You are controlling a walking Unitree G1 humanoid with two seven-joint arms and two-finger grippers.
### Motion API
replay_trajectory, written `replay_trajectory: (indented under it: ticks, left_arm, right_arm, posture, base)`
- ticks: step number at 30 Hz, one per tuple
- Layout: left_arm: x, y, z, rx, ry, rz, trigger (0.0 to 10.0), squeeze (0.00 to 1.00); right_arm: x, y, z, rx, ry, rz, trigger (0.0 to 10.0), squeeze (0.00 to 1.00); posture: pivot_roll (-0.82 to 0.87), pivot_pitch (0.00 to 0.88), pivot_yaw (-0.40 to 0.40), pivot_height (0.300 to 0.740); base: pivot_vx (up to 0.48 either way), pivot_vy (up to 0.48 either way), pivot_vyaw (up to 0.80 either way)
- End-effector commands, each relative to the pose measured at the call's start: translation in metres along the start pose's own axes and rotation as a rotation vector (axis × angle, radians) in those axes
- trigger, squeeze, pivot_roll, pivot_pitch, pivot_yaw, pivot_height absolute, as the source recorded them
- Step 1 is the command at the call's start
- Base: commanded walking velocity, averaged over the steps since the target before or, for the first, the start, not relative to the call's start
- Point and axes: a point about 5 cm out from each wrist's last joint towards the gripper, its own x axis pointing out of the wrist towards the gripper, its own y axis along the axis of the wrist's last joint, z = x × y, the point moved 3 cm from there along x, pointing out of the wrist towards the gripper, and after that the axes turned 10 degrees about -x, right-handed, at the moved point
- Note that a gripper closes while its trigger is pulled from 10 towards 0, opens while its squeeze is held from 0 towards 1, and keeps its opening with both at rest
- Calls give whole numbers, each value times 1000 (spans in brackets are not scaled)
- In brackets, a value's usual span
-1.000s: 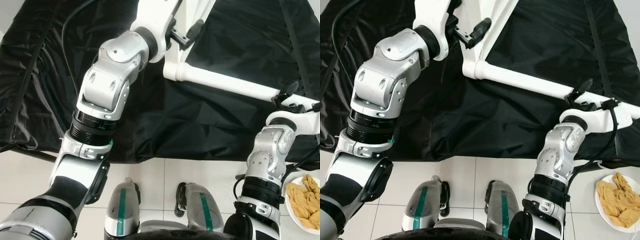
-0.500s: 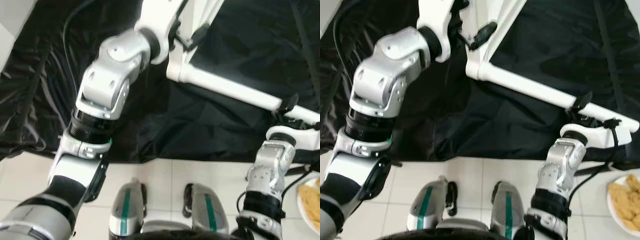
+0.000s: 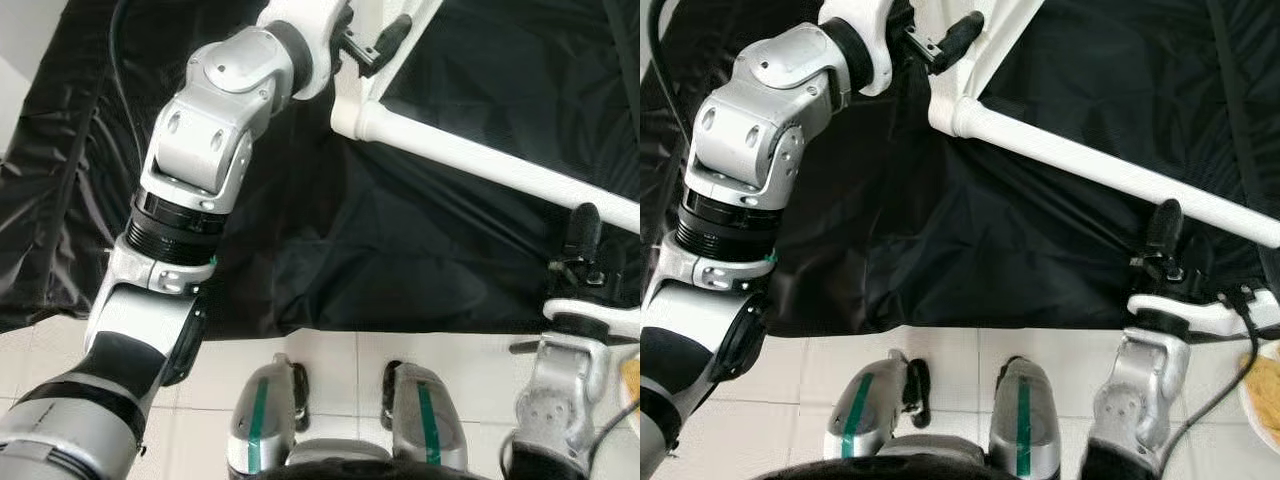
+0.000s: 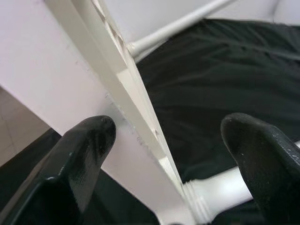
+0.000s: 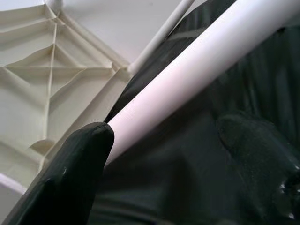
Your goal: Building children table
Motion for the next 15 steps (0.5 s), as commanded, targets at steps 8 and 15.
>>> replay_trajectory:
  ticks: [8, 15]
  left_arm:
    - [12, -16, 10, -30, -81, -79, 10000, 0]
    - [13, -12, 12, -42, -73, -49, 10000, 0]
  right_arm:
    - [-101, -50, -75, 239, 453, -415, 10000, 0]
    - [-41, 3, -79, 193, 561, -201, 10000, 0]
  posture:
    - [-95, 177, 330, 740]
    - [-76, 158, 265, 740]
  base:
    - [0, 0, 0]
    - [0, 0, 0]
